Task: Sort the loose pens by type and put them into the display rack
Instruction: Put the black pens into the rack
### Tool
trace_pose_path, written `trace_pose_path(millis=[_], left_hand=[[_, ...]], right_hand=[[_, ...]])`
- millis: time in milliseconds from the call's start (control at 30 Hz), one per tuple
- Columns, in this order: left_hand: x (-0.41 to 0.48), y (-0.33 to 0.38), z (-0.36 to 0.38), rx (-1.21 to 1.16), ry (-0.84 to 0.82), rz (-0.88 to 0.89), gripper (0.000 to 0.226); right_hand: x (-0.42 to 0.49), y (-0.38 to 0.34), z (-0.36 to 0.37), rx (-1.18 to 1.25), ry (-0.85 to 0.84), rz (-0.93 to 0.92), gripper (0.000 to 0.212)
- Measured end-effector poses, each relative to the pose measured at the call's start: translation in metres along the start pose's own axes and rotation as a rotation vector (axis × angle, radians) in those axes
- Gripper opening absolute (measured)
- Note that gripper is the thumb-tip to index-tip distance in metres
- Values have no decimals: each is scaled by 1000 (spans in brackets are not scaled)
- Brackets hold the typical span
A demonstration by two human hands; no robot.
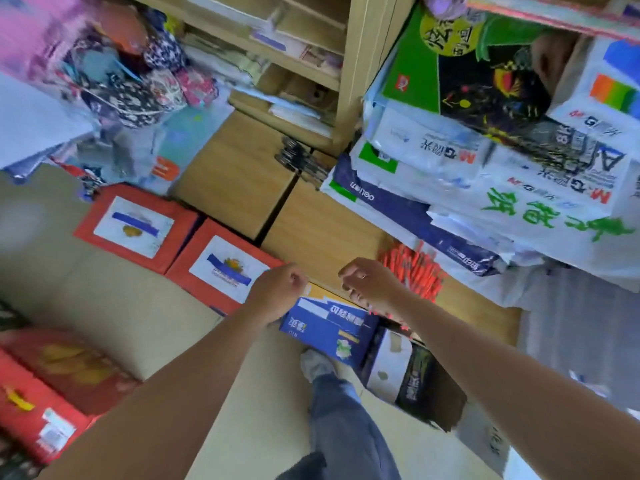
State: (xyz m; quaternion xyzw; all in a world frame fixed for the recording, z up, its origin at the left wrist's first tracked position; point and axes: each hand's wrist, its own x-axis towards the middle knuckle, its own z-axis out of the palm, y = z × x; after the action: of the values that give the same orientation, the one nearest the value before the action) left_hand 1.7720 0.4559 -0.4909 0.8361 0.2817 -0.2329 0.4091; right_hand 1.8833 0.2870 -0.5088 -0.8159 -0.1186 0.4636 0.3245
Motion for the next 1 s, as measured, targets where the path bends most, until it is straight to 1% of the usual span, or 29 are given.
trace_pose_path(millis=[167, 333, 433, 467, 600, 733, 833, 900, 1000], left_hand=[[68, -24, -45, 9, 10, -6, 24], [133, -52, -82, 32, 82, -4, 19], [170, -65, -99, 60, 66, 5, 20], [184, -69, -104, 69, 54, 18, 20], [241, -82, -117, 112, 0, 69, 18], [286, -89, -124, 115, -8, 104, 22], [310, -94, -129, 117, -23, 118, 23], [324, -99, -133, 80, -43, 123, 21], [336, -105, -135, 48, -64, 128, 15]], right_hand=[[75, -40, 0, -31, -3, 0, 15], [144, -69, 4, -23, 92, -21, 11], [179, -85, 9, 0, 148, -13, 8], [192, -89, 11, 4, 178, -10, 10], [246, -106, 18, -22, 351, -15, 32], [292, -117, 17, -169, 480, -17, 63], [319, -120, 13, -365, 521, 25, 81], [330, -122, 10, -524, 502, 98, 89], [341, -121, 12, -638, 500, 163, 90]])
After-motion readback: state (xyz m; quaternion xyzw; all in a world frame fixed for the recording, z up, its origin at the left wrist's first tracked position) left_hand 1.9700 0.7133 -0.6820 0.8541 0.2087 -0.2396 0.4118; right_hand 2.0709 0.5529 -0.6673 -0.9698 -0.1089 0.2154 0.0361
